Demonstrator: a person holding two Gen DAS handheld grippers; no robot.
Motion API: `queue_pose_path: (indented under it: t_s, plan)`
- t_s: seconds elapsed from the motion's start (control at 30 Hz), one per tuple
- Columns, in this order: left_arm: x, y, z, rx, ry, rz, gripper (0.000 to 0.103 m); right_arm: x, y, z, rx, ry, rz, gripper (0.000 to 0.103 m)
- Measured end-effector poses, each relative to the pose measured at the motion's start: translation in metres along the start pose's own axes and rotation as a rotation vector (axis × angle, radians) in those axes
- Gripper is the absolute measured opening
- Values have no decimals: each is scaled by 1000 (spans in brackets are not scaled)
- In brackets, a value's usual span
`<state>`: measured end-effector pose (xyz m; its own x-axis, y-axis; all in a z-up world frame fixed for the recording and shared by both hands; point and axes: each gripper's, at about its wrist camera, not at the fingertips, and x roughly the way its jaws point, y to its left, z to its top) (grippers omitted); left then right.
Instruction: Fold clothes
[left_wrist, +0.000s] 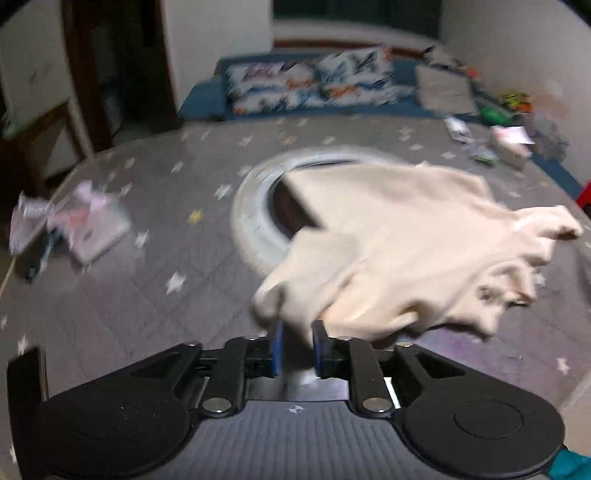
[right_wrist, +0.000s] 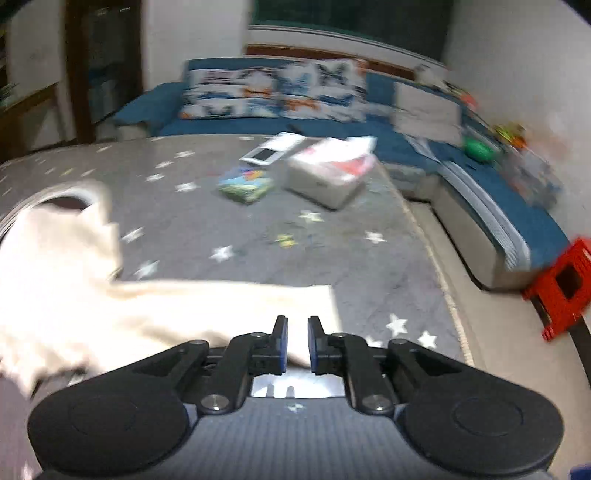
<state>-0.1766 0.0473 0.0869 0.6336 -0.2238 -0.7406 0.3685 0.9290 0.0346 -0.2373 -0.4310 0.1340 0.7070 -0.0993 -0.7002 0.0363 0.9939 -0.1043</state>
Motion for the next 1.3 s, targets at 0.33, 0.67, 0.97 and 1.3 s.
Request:
queue_pose_path:
  t_s: [0.33,0.67,0.97,1.3]
  plan:
    - [19,-121,-12,304,-26,-211,37,-4,95,-49,-222,88,262,21]
    - [61,-152,-4,350,8,-243,37,17,163,-61,-271,110,372,22]
    - [51,-142,-4,348,-1,-272,8,19,159,-57,-241,81,358,6]
    - [5,-125,-36,423,70,-448,9,-53,155,-72,-400,149,517,13]
